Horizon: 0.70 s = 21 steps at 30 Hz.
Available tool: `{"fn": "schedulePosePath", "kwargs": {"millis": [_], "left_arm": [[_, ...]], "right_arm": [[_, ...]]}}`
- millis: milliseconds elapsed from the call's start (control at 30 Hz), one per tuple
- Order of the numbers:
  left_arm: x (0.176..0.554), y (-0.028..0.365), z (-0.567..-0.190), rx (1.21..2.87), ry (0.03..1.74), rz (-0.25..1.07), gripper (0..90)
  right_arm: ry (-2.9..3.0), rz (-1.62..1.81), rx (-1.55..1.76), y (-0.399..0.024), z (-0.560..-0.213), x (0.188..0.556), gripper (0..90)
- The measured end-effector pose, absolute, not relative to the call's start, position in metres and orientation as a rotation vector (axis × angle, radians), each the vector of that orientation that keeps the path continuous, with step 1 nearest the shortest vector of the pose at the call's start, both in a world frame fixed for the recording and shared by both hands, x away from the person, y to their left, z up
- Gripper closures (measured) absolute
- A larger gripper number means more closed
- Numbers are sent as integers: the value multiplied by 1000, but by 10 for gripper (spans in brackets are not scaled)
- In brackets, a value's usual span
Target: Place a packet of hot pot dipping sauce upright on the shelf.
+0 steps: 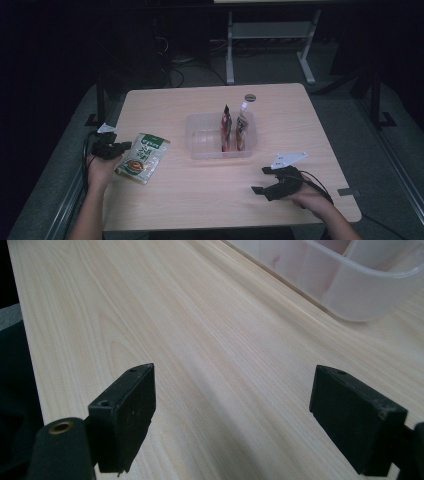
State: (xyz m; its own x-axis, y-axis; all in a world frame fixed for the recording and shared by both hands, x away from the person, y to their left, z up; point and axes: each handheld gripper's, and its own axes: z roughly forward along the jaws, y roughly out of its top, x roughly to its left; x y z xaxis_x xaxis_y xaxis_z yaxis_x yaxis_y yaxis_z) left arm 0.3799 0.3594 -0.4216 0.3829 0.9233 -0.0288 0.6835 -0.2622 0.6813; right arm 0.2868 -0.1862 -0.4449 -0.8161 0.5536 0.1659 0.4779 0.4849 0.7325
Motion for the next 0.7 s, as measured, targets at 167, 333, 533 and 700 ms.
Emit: {"fn": "schedulePosePath", "kwargs": {"millis": [167,333,533,700], "left_arm": [[396,360,-437,2046,1426,504,897],[402,362,-448,2066,1450,474,897],[402,357,-448,2081,1405,437,897],[401,345,-449,2109,1338,382,897]], "right_arm": [[2626,1247,919,-187,-445,287,180],[2625,1250,915,-187,-444,286,181],[2627,1247,908,-187,-445,287,181],[2625,1242,907,-188,-444,286,181]]}}
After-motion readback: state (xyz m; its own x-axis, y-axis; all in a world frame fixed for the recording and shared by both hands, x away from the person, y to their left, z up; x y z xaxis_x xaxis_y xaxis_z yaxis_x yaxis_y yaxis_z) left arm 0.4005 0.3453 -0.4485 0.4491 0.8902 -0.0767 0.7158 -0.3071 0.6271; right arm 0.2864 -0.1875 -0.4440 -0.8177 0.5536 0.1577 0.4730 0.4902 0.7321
